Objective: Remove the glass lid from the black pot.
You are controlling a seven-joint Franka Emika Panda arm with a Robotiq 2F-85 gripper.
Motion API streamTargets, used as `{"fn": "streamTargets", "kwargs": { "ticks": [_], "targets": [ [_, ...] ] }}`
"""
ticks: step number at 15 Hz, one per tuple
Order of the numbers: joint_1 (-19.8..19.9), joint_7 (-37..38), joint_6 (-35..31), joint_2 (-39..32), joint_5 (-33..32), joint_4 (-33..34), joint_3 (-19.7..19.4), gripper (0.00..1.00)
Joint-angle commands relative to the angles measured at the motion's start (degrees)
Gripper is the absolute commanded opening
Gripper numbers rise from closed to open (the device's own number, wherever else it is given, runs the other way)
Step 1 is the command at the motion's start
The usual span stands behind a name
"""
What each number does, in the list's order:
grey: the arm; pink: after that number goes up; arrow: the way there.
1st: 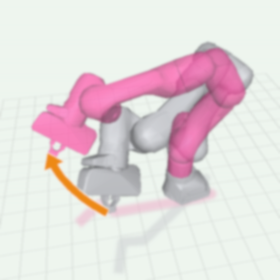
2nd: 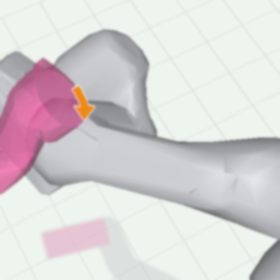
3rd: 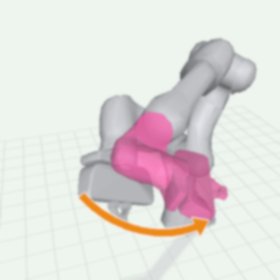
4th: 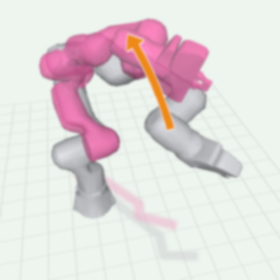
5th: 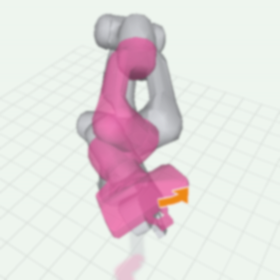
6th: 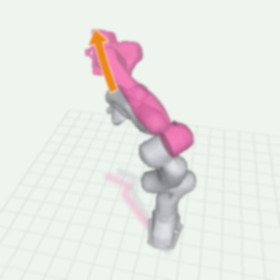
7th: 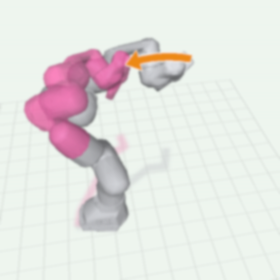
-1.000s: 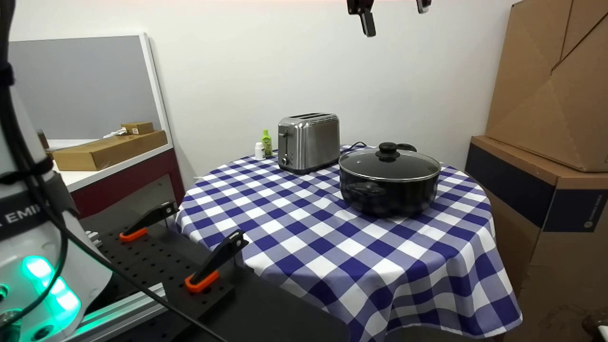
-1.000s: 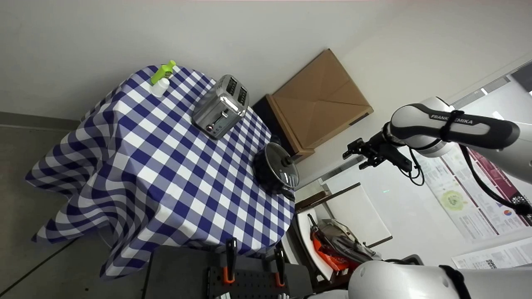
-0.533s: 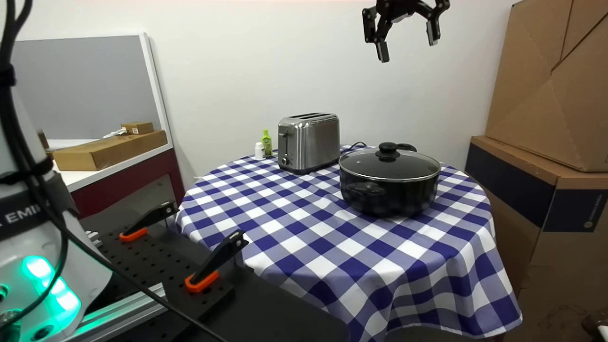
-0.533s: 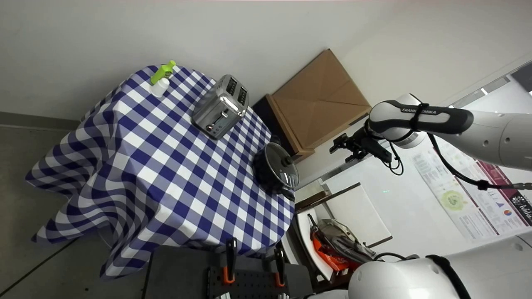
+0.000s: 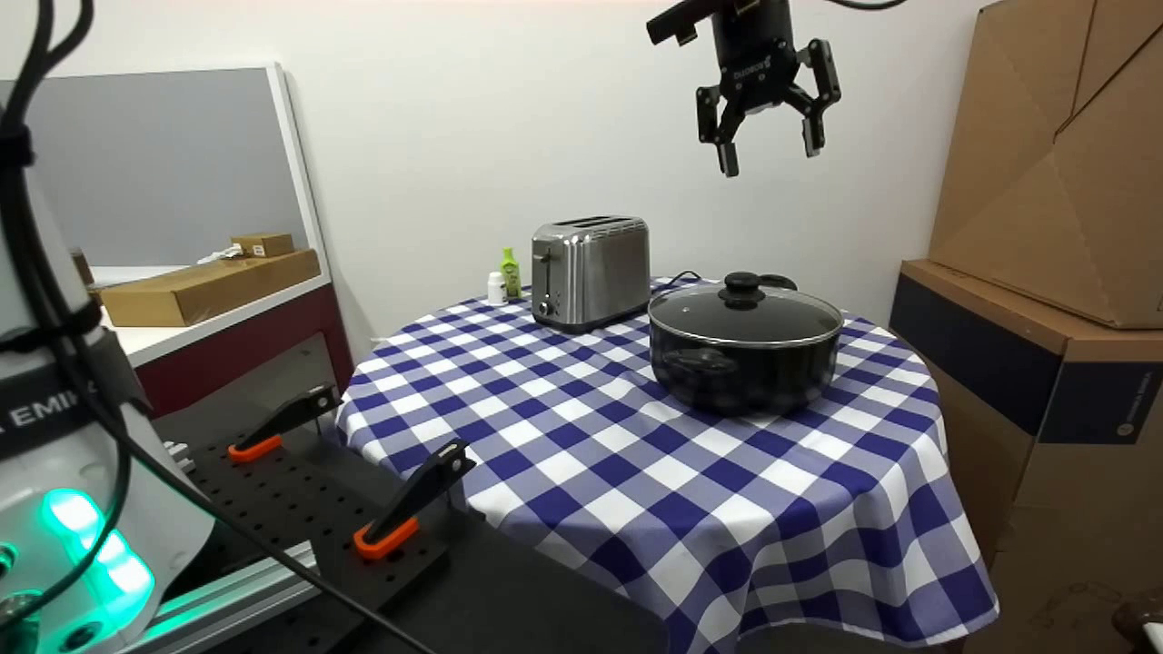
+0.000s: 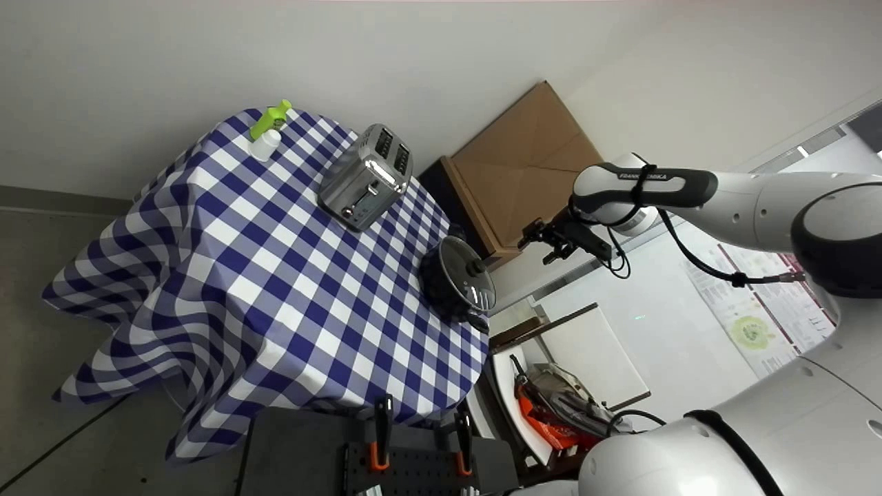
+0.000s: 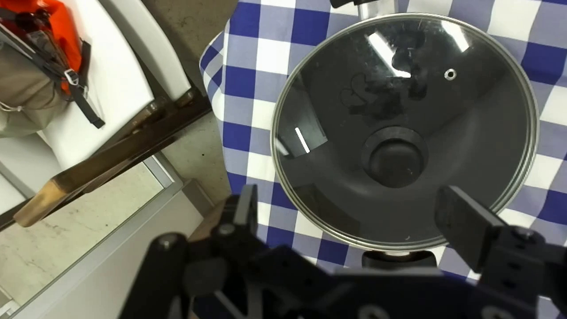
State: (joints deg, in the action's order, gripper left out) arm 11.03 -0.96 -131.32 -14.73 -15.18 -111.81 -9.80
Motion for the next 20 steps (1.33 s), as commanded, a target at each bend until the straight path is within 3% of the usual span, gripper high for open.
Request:
{"fn": "streamTargets", "kwargs": {
  "ticks": [1,20],
  "targets": [
    [-0.51,-1.17,1.77,-5.42,1.7,4.69,0.32,1.0],
    [-0.8,-3.12,2.21,-17.36,3.67,12.56,2.52,1.0]
  ]
}}
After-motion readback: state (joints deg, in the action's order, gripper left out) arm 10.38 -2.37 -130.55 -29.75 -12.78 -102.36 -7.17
